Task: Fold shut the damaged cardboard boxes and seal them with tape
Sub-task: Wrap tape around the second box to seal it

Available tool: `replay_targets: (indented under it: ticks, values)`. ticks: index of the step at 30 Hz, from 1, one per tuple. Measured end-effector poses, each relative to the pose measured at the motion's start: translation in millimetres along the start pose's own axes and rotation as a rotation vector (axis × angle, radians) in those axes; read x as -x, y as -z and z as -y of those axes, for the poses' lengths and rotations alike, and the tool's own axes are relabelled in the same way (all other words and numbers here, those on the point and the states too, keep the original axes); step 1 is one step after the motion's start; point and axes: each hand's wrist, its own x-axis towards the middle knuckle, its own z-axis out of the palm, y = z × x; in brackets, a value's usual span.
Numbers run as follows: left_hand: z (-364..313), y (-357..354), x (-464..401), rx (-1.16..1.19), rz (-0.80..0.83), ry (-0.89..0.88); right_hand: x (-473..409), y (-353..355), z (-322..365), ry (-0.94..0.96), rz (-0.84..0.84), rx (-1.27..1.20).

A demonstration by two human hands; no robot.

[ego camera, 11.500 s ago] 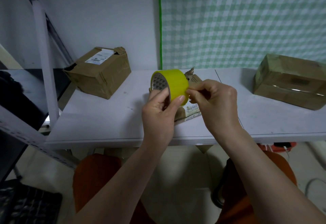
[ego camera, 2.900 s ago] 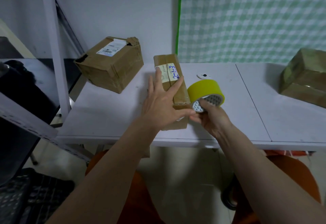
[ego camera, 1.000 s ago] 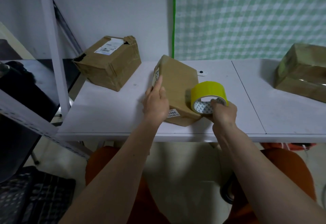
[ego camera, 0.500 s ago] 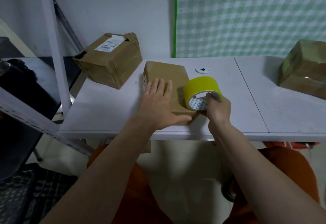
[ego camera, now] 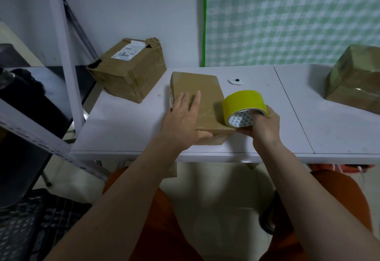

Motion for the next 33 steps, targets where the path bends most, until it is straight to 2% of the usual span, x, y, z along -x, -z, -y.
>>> replay_targets:
  ticks: [4,9,14,19,22,27,33]
  values:
    - [4.7,-9.1,2.9,-0.045,-0.04,-0.031,-3.1,3.8,8.3,0.085,0.066,0.086]
    - [5.6,-13.7,2.7,0.002,0.005,0.017,-16.9,14.9,13.7,-0.128,0.13,-0.015]
    - [2.1,-13.8,-0.3,0.025,0.042,0.028,-24.9,9.5,0.0,-0.321,0.053,-0.237]
    - [-11.0,-16.4,-6.2,0.046,0.039,0.039,-25.1,7.8,-8.2,-0.312,0.024,-0.21]
    - [-11.4,-24.7,-4.4,0.003,-0.017,0.044,-31.6,15.7,-2.9,-0.295,0.015,-0.189]
    - [-8.4,-31.3,0.2,0.014,-0.057,0.026,-36.3,24.7,-17.7,-0.415,0.003,-0.255]
    - [-6.0,-33.0,-0.5,0.103,-0.026,0.023,-39.9,29.3,-25.9,-0.452,0.043,-0.234]
